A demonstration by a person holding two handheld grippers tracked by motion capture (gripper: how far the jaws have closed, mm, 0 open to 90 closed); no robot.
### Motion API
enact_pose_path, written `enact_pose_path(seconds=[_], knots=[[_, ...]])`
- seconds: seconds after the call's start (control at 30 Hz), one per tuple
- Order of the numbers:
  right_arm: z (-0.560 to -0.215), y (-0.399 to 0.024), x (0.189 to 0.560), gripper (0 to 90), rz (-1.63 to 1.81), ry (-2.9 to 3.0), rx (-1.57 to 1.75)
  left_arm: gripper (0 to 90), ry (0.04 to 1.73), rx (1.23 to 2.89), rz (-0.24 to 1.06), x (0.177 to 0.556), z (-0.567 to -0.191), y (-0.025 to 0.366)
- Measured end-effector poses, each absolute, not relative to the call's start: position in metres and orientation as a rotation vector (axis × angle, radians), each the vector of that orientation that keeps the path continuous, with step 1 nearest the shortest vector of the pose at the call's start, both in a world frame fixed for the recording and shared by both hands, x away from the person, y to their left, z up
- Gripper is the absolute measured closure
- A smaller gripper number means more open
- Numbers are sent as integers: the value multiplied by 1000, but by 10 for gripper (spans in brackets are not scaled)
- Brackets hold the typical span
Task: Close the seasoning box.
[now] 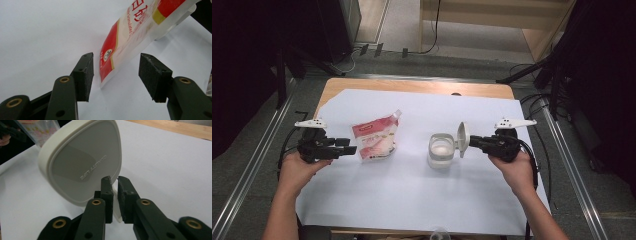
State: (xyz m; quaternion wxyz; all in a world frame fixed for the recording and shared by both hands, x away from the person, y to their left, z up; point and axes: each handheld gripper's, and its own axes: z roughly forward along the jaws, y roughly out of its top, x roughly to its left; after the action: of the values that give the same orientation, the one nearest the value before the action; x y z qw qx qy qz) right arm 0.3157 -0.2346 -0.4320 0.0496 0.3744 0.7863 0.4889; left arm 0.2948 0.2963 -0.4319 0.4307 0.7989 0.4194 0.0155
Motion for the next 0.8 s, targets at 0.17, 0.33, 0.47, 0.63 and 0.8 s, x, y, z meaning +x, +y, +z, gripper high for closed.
enact_pose_path(seconds=[0.17,0.33,0.47,0.63,0.8], knots=[[-431,-232,323,884,1476,2401,1151,470,1067,1996,58,294,-433,303],[-431,-231,327,900,1502,2375,1176,468,1086,2012,74,294,-436,307],[-431,-231,327,900,1529,2366,1195,456,1077,2016,110,294,-438,307],[-429,-231,328,900,1552,2351,1206,436,1077,2019,110,295,-440,308],[-427,-228,326,900,1556,2352,1199,435,1086,2003,111,297,-441,311]])
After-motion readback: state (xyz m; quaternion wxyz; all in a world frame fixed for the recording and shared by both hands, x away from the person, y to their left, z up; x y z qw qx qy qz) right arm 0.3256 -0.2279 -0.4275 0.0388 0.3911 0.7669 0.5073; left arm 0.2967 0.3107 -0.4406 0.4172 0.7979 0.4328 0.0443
